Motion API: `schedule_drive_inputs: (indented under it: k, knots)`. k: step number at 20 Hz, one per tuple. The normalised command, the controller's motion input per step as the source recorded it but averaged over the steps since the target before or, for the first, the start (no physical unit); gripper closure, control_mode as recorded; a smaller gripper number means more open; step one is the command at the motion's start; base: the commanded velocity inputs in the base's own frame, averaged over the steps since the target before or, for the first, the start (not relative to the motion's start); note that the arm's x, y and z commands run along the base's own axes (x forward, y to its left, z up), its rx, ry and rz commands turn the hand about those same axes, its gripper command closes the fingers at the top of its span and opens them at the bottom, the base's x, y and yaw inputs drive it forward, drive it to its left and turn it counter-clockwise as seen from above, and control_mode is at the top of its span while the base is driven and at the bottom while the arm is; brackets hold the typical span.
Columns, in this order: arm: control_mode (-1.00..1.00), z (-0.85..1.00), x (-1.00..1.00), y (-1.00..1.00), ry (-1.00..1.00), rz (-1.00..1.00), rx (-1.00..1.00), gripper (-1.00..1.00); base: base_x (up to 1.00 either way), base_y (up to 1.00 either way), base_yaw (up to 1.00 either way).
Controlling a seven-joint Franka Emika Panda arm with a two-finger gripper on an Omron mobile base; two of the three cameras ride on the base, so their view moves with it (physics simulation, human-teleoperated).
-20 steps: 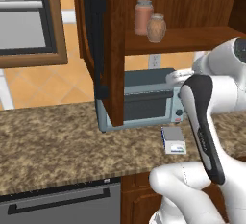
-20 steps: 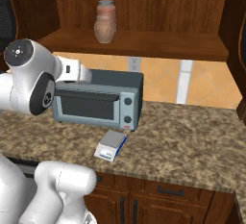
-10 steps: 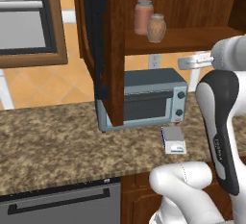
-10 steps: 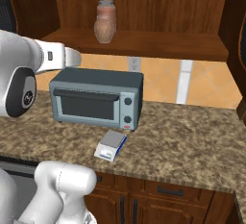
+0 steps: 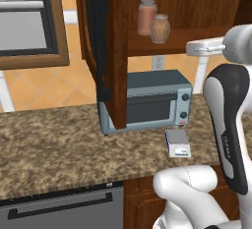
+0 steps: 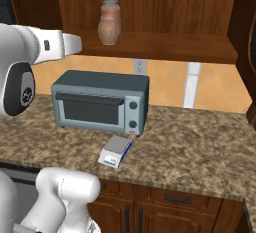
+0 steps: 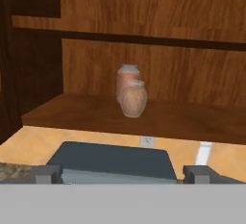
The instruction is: Pick the honey bottle and place it on the digital scale for weighing, and close the cabinet.
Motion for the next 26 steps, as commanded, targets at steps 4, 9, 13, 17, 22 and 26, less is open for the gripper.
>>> schedule_drive_inputs:
  k: [4, 9, 13, 17, 22, 26]
  knots:
    - [-1.0, 0.13, 0.09, -0.01, -0.09, 0.07, 0.07, -1.0, 0.0, 0.0, 0.0]
    - [-1.0, 0.26, 0.01, -0.21, -0.05, 0.0, 0.01, -1.0, 0.0, 0.0, 0.0]
    - [-1.0, 0.0, 0.03, -0.22, 0.0, 0.0, 0.0, -1.0, 0.0, 0.0, 0.0]
    - [-1.0, 0.0, 0.09, -0.15, 0.0, 0.0, 0.0, -1.0, 0.0, 0.0, 0.0]
    - [-1.0, -0.16, 0.64, 0.0, -0.04, 0.0, 0.0, -1.0, 0.0, 0.0, 0.0]
    - [-1.0, -0.08, 0.64, -0.14, -0.11, 0.0, 0.02, -1.0, 0.0, 0.0, 0.0]
